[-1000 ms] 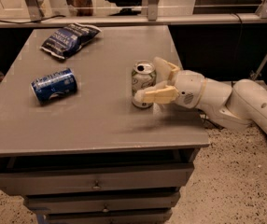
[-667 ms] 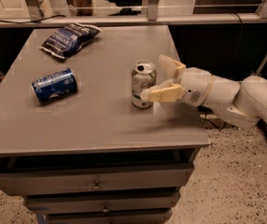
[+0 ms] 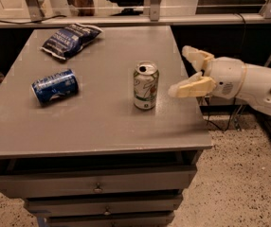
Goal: Place 7up can upright
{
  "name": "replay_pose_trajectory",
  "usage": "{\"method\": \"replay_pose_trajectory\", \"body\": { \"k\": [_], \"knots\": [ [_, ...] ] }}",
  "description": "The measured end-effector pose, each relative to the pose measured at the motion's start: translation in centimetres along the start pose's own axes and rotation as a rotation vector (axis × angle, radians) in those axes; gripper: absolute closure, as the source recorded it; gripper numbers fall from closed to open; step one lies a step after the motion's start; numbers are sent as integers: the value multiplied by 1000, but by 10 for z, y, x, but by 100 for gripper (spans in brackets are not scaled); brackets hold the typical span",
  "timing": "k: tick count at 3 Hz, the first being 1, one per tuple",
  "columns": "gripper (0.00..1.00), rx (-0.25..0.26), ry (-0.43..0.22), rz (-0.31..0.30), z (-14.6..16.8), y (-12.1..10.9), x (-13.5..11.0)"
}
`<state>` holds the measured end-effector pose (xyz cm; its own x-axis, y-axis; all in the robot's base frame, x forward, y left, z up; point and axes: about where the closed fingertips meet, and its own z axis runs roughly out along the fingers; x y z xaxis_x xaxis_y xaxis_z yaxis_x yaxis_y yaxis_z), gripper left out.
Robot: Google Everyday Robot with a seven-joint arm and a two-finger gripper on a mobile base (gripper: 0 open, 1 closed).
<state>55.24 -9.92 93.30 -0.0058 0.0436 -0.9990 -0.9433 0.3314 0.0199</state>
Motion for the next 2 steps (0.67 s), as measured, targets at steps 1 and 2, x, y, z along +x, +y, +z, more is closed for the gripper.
{"method": "replay_pose_trajectory", "body": {
  "k": [1,2],
  "knots": [
    [0,32,57,-52,-42,-12,-18],
    [0,33,57,-60,-46,-14,-21]
  ]
}}
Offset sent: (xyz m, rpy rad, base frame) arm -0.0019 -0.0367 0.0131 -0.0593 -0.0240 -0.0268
